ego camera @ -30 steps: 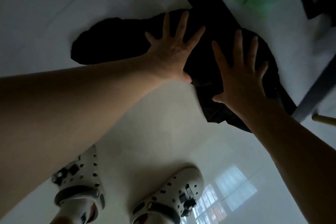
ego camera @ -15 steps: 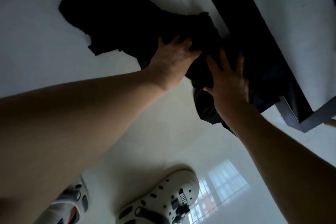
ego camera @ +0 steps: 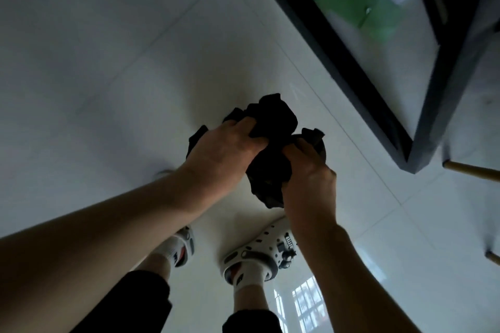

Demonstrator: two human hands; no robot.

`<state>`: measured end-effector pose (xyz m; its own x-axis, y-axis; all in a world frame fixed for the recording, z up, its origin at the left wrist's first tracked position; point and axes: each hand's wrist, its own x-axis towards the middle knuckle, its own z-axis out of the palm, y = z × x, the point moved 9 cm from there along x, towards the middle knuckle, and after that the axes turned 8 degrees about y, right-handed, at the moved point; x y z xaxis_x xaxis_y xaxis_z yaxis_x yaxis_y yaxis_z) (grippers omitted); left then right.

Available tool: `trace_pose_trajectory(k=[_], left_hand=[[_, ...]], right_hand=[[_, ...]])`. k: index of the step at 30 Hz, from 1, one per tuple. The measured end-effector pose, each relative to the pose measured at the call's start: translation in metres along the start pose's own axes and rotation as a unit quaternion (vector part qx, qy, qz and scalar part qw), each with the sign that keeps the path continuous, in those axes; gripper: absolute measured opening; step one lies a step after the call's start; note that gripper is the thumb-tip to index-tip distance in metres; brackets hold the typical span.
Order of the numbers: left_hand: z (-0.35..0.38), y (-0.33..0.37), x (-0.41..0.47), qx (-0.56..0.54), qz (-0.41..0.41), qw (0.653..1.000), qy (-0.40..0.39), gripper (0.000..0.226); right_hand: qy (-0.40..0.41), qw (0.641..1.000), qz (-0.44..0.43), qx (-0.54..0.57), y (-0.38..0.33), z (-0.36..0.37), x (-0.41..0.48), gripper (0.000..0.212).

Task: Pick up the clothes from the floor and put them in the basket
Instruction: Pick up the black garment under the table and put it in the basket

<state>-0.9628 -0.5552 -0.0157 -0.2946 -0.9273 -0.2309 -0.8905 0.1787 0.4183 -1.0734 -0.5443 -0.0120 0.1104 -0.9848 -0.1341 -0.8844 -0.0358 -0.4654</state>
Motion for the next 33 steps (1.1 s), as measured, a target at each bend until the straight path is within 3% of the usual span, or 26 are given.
trace_pose_trajectory(k=[6, 19, 26, 33], left_hand=[[-0.168, 0.061, -0.029, 0.01, 0.021, 0.999, 0.033, 0.021], [-0.506, 0.255, -0.106, 0.028, 0.1, 0.981, 0.162, 0.02], [-0.595, 0.361, -0.152, 0.033, 0.228, 0.955, 0.186, 0.012], [-0.646, 0.462, -0.233, 0.065, 0.409, 0.891, 0.187, 0.012]], right_hand=[[0.058, 0.998, -0.031, 0.018, -0.103, -0.142, -0.013, 0.031], [0.189, 0.98, -0.045, -0.041, -0.268, -0.503, -0.07, 0.019], [0.282, 0.952, 0.029, -0.112, -0.298, -0.629, -0.135, 0.026], [0.4, 0.887, 0.151, -0.176, -0.321, -0.713, -0.247, 0.019]])
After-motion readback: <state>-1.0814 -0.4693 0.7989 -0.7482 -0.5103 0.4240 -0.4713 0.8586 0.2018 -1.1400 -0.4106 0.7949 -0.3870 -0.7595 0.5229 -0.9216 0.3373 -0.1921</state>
